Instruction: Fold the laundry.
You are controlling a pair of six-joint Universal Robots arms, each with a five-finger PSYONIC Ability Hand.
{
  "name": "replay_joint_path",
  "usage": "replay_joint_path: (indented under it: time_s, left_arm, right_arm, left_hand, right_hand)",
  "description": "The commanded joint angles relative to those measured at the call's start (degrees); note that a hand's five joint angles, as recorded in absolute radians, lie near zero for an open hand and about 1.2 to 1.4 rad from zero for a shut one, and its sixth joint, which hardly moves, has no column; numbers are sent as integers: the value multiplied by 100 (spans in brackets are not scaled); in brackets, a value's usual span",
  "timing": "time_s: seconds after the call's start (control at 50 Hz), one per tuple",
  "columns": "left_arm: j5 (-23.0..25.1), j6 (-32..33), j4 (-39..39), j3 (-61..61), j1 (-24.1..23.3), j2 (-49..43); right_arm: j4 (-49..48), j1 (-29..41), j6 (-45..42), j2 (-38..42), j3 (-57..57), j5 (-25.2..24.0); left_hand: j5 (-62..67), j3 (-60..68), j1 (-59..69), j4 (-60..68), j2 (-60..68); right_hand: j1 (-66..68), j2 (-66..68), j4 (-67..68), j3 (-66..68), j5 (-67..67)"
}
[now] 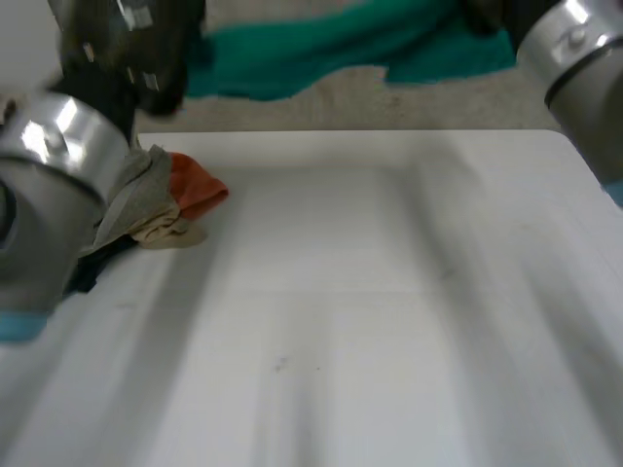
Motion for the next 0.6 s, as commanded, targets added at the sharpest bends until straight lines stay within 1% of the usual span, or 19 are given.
replay_joint_path:
  time_s: [0.02, 0.04, 0.06, 0.12, 0.14, 0.2, 0.22, 0.26, 0.28, 0.3, 0.32, 0.34, 0.36, 0.42, 0.48, 0.5, 0.54, 0.56, 0.6]
  left_arm:
    - [49, 228, 36, -1469, 12, -226]
    - [49, 246, 80, -1583, 3, -357]
    - [41, 272, 202, -1759, 3, -646]
    - [23, 342, 308, -1848, -6, -1113]
    - [-3, 395, 317, -1874, -23, -1402]
    - [-82, 456, 256, -1857, -85, -1737]
    - [-143, 483, 238, -1831, -129, -1860]
    - [-214, 492, 238, -1796, -173, -1905]
    - [-284, 466, 238, -1787, -225, -1862]
    - [-319, 457, 238, -1778, -234, -1818]
    - [-372, 422, 247, -1787, -269, -1704]
    - [-390, 387, 247, -1795, -296, -1581]
    - [-407, 360, 247, -1804, -305, -1519]
    - [-408, 229, 212, -1822, -340, -1335]
    - [-399, 106, 203, -1839, -340, -1299]
    - [-399, 70, 203, -1848, -340, -1299]
    - [-399, 17, 203, -1857, -340, -1308]
    - [-399, -18, 203, -1857, -340, -1316]
    - [-399, -53, 203, -1848, -340, -1325]
  right_arm:
    - [1666, -221, -821, 506, 550, -629]
    - [1798, -230, -970, 602, 655, -655]
    - [2017, -239, -1293, 812, 848, -673]
    - [2168, -213, -1787, 1173, 1086, -630]
    - [2186, -186, -2076, 1409, 1191, -568]
    - [2107, -107, -2421, 1718, 1228, -375]
    - [1959, -55, -2500, 1859, 1193, -200]
    - [1739, -19, -2440, 1930, 1192, -50]
    - [1459, 33, -2204, 1922, 1253, 47]
    - [1343, 34, -2063, 1913, 1289, 56]
    - [1116, 16, -1705, 1747, 1411, 48]
    - [1018, 16, -1466, 1607, 1473, 39]
    - [834, -1, -959, 1327, 1656, 65]
    - [622, -72, 53, 790, 2140, 109]
    - [639, -151, 670, 385, 2579, 179]
    - [691, -212, 1037, 88, 2877, 266]
    - [770, -300, 1374, -169, 3160, 407]
    - [875, -405, 1671, -379, 3413, 564]
    - [999, -502, 1928, -556, 3643, 697]
  left_hand:
    - [1254, 1169, 1456, 1130, 1153]
    - [1254, 1169, 1456, 1130, 1153]
    - [1254, 1169, 1456, 1130, 1153]
    - [1254, 1169, 1456, 1130, 1153]
    - [1254, 1169, 1456, 1130, 1153]
    - [1254, 1169, 1456, 1130, 1153]
    - [1254, 1169, 1456, 1130, 1153]
    - [1254, 1169, 1456, 1130, 1153]
    - [1254, 1169, 1456, 1130, 1153]
    - [1254, 1169, 1456, 1130, 1153]
    - [1254, 1169, 1456, 1130, 1153]
    - [1254, 1169, 1456, 1130, 1153]
    - [1254, 1169, 1456, 1130, 1153]
    - [1254, 1169, 1456, 1130, 1153]
    - [1254, 1169, 1456, 1130, 1153]
    - [1254, 1169, 1456, 1130, 1153]
    - [1254, 1169, 1456, 1130, 1153]
    - [1254, 1169, 1456, 1130, 1153]
    - [1254, 1169, 1456, 1130, 1153]
  right_hand:
    - [1661, 1266, 1161, 1198, 1196]
    - [1661, 1266, 1161, 1198, 1196]
    - [1661, 1266, 1161, 1198, 1196]
    - [1661, 1266, 1161, 1198, 1196]
    - [1661, 1266, 1161, 1198, 1196]
    - [1661, 1266, 1161, 1198, 1196]
    - [1661, 1266, 1161, 1198, 1196]
    - [1642, 1247, 1142, 1179, 1177]
    - [-1089, -1484, -1589, -1552, -1554]
    - [-1999, -2394, -2499, -2462, -2464]
    - [-3657, -4052, -4157, -4120, -4122]
    - [-4340, -4734, -4839, -4803, -4805]
    - [-5246, -5641, -5745, -5709, -5711]
    - [-5339, -5734, -5839, -5802, -5804]
    - [-5339, -5734, -5839, -5802, -5804]
    - [-5339, -5734, -5839, -5802, -5804]
    - [-5339, -5734, -5839, -5802, -5804]
    - [-4975, -5370, -5474, -5438, -5440]
    - [-4601, -4995, -5100, -5063, -5065]
